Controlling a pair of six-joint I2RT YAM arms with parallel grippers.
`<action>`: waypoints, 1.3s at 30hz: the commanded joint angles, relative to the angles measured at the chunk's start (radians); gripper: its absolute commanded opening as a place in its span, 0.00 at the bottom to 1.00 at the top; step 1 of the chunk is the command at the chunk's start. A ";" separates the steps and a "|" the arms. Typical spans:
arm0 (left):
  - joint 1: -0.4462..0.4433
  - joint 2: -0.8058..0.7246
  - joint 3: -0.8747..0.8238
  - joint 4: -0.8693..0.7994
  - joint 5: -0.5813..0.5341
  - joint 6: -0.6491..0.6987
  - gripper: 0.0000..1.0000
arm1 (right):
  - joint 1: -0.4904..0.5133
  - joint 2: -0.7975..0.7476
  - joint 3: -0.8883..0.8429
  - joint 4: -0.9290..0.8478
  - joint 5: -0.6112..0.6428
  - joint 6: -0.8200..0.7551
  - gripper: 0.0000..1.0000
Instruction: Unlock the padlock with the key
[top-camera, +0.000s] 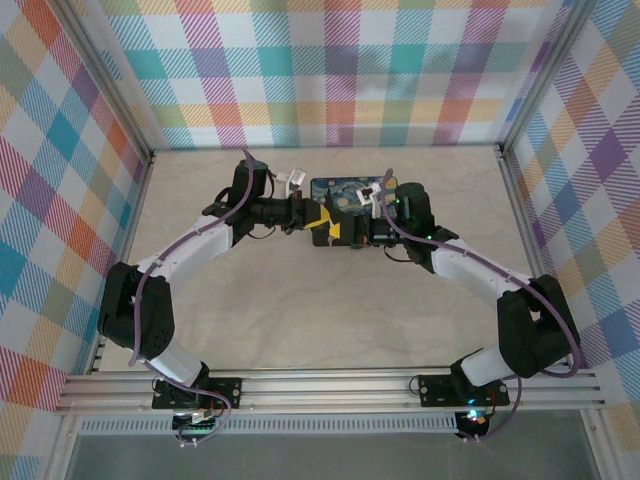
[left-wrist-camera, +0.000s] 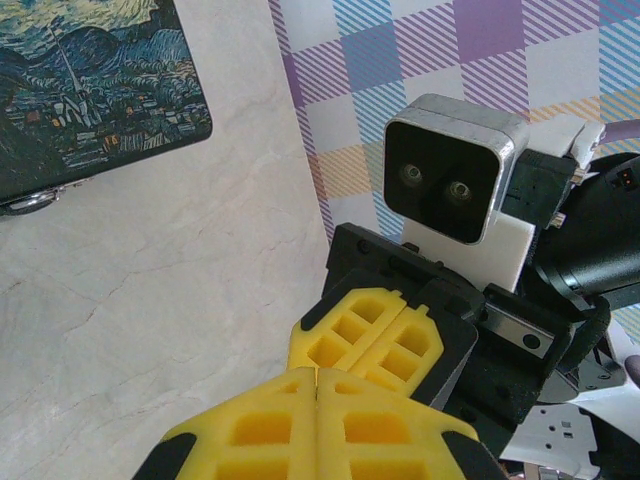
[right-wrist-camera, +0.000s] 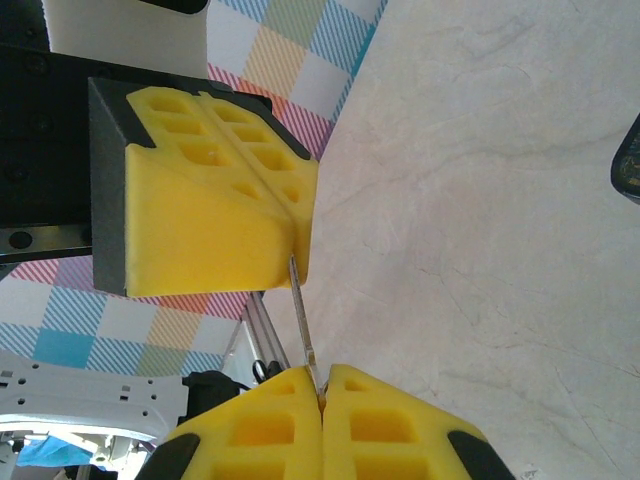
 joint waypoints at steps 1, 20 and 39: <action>0.018 -0.027 -0.019 0.022 0.019 -0.007 0.16 | -0.012 -0.033 0.007 -0.024 -0.001 -0.047 0.00; -0.031 -0.010 0.069 -0.246 0.055 0.274 0.36 | -0.010 0.006 0.089 -0.169 -0.067 -0.129 0.01; -0.055 -0.003 0.084 -0.256 0.073 0.325 0.27 | 0.030 0.042 0.148 -0.281 -0.079 -0.185 0.01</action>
